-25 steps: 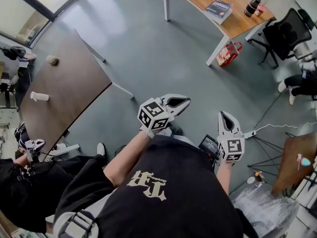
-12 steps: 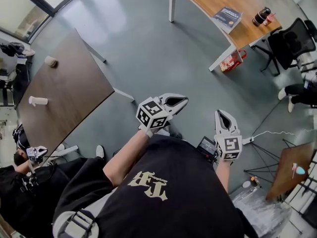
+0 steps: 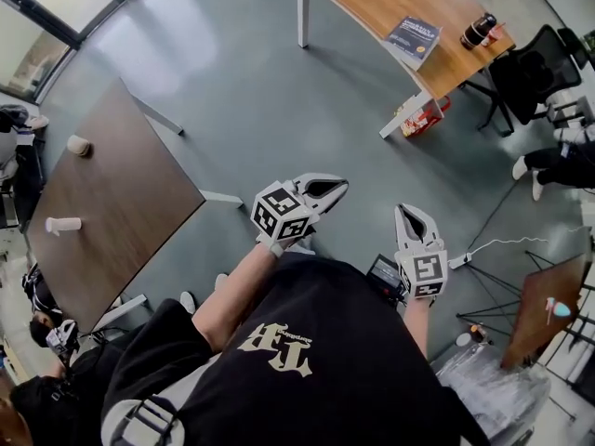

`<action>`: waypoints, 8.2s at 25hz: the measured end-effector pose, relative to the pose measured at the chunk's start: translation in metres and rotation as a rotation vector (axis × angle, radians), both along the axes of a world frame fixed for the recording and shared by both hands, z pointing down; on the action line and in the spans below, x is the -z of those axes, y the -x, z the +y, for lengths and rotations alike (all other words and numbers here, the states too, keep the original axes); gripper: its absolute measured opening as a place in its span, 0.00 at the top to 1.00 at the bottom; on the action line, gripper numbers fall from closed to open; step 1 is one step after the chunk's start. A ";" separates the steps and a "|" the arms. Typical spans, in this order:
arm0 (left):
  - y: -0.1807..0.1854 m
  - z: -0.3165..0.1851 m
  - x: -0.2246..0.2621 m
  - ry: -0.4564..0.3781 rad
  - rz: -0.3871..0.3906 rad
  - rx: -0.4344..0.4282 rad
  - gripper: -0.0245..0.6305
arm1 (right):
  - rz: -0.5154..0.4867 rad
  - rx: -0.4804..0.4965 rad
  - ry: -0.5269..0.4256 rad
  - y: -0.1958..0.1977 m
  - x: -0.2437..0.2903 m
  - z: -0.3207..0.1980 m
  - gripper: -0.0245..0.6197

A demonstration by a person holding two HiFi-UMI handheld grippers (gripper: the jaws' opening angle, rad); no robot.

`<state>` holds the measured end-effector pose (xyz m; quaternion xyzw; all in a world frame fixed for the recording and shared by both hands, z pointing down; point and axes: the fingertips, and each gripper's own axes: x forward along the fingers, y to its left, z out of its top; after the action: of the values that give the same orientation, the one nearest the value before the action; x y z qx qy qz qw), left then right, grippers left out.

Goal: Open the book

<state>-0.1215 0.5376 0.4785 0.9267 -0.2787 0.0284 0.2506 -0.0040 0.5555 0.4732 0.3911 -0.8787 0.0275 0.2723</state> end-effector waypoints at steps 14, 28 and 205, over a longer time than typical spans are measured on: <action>0.055 -0.065 -0.023 0.044 -0.009 -0.010 0.96 | 0.018 -0.055 0.065 0.042 -0.018 -0.054 0.98; 0.030 -0.108 -0.007 0.032 -0.008 -0.145 0.96 | 0.056 -0.241 0.069 -0.004 -0.004 -0.060 0.98; -0.150 -0.555 -0.025 -0.011 -0.193 -0.360 0.96 | 0.130 -0.100 0.151 -0.159 -0.056 -0.548 0.98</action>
<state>0.0289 -0.0171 0.5032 0.9558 -0.1316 0.1600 0.2086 0.1550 0.0080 0.5291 0.4139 -0.8339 0.0817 0.3558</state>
